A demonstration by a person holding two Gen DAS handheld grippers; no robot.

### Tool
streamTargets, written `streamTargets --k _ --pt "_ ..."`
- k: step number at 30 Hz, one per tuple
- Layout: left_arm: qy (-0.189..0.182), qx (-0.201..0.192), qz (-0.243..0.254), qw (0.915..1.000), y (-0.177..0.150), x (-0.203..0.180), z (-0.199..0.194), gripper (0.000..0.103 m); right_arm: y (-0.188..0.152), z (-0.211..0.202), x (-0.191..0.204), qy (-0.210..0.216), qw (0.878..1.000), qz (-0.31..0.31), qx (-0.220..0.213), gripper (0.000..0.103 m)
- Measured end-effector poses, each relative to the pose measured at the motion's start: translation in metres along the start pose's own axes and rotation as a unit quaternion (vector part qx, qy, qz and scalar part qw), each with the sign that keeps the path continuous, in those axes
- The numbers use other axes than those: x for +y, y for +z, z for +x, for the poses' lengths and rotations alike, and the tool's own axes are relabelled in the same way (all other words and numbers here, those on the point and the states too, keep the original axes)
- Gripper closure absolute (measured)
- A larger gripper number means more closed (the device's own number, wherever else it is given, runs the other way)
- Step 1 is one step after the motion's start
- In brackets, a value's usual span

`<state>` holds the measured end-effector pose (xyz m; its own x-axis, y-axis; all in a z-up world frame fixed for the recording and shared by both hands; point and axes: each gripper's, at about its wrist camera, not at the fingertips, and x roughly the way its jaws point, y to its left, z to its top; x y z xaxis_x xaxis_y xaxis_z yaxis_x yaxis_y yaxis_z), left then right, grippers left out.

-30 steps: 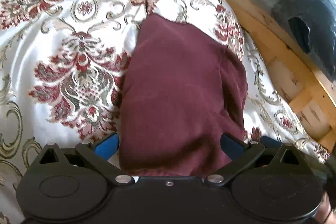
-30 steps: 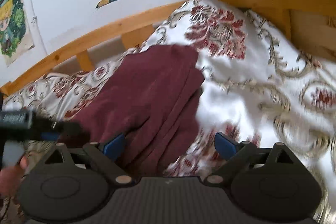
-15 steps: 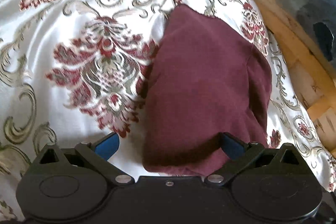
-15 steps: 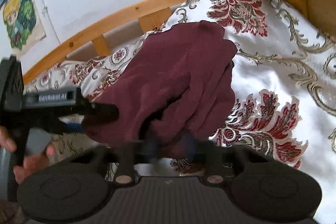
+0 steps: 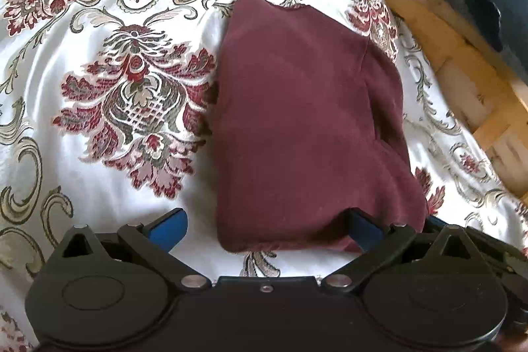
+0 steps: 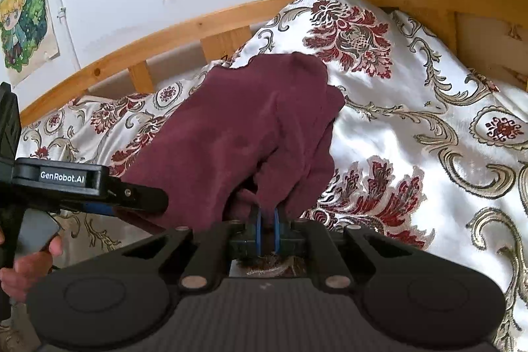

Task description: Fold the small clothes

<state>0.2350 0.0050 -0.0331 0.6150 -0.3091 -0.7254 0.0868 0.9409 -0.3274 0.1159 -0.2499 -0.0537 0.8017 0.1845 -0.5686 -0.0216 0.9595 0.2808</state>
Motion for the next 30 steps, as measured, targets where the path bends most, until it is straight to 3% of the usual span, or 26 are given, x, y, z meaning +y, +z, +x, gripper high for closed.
streamTargets --k 19,23,30 --pt "0.060 -0.066 0.048 0.9948 -0.011 -0.026 -0.072 0.001 -0.007 -0.026 0.028 -0.055 0.997 -0.051 -0.021 0.091" --pt "0.068 -0.090 0.050 0.9924 -0.015 -0.032 -0.095 0.001 -0.005 -0.047 0.031 -0.057 0.997 -0.041 -0.041 0.067" --pt "0.079 -0.130 0.067 0.9862 -0.027 -0.042 -0.138 0.001 0.000 -0.094 0.050 -0.064 0.993 -0.055 -0.078 0.044"
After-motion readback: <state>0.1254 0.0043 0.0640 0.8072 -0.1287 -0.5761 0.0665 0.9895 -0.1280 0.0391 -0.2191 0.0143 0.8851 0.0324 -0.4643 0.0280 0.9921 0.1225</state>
